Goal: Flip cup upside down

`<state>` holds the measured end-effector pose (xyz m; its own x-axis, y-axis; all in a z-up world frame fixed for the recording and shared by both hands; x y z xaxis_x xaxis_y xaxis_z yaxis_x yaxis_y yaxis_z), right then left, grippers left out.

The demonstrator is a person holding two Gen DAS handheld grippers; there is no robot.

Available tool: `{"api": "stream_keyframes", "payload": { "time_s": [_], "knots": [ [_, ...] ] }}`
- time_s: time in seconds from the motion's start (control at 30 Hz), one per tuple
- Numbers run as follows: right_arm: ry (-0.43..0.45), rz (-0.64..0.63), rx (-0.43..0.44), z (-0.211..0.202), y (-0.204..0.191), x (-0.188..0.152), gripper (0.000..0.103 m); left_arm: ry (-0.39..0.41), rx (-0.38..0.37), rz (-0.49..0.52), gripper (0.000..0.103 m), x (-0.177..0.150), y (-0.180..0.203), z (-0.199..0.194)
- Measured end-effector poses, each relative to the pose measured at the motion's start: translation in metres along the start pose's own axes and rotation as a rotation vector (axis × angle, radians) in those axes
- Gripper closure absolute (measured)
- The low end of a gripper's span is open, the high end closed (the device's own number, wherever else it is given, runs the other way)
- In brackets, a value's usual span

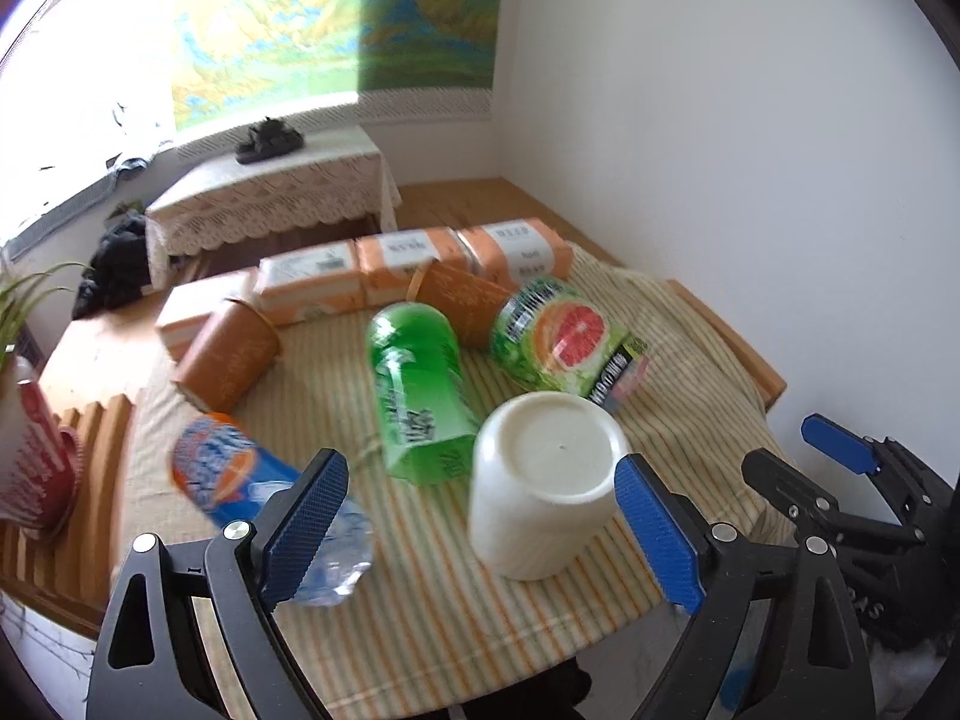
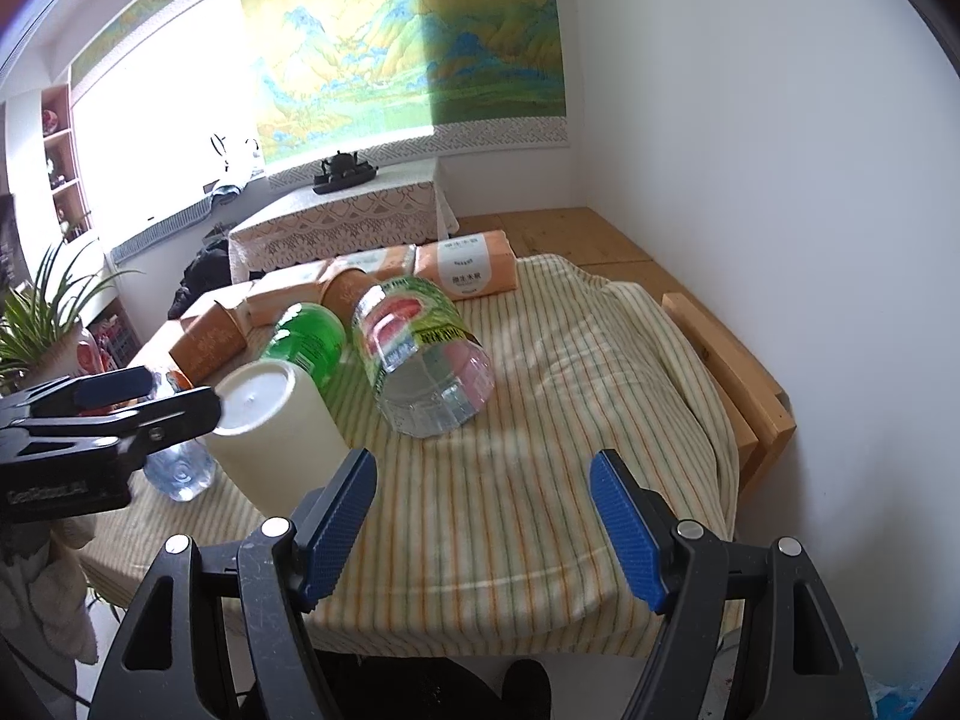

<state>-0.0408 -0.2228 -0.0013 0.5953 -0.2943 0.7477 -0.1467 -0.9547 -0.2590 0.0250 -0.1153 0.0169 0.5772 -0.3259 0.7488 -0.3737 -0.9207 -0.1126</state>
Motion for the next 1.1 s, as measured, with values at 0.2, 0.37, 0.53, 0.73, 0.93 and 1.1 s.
{"api": "stream_keyframes", "payload": {
  "time_s": [0.2, 0.37, 0.53, 0.73, 0.93, 1.1],
  "knots": [
    [0.036, -0.009, 0.014, -0.007, -0.013, 0.003, 0.032, 0.119, 0.132, -0.037, 0.008, -0.018, -0.025, -0.044],
    [0.06, -0.029, 0.022, -0.011, -0.027, 0.002, 0.032, 0.187, 0.218, -0.073, 0.006, -0.033, -0.043, -0.071],
    [0.095, -0.044, 0.012, -0.014, -0.035, -0.001, 0.032, 0.224, 0.285, -0.117, 0.005, -0.047, -0.062, -0.087],
    [0.118, -0.03, 0.018, -0.016, -0.035, -0.004, 0.032, 0.218, 0.325, -0.159, 0.005, -0.063, -0.076, -0.096],
    [0.163, -0.052, 0.017, -0.021, -0.037, -0.013, 0.032, 0.206, 0.345, -0.167, 0.004, -0.071, -0.082, -0.097],
    [0.173, -0.036, 0.034, -0.024, -0.036, -0.013, 0.032, 0.209, 0.36, -0.169, 0.004, -0.072, -0.083, -0.096]
  ]
}}
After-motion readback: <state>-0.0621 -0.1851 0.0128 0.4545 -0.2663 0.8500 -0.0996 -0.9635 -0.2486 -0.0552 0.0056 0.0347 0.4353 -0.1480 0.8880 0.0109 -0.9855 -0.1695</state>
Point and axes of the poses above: each gripper's, at about its wrist camera, not at the fingertips, and z roughly the way its jaws point, y to its right, x to its top, the point moved 1 cm from there along z, roughly the way its jaws point, and after that the axes turned 13 degrees about z, right-handed, at the moved point
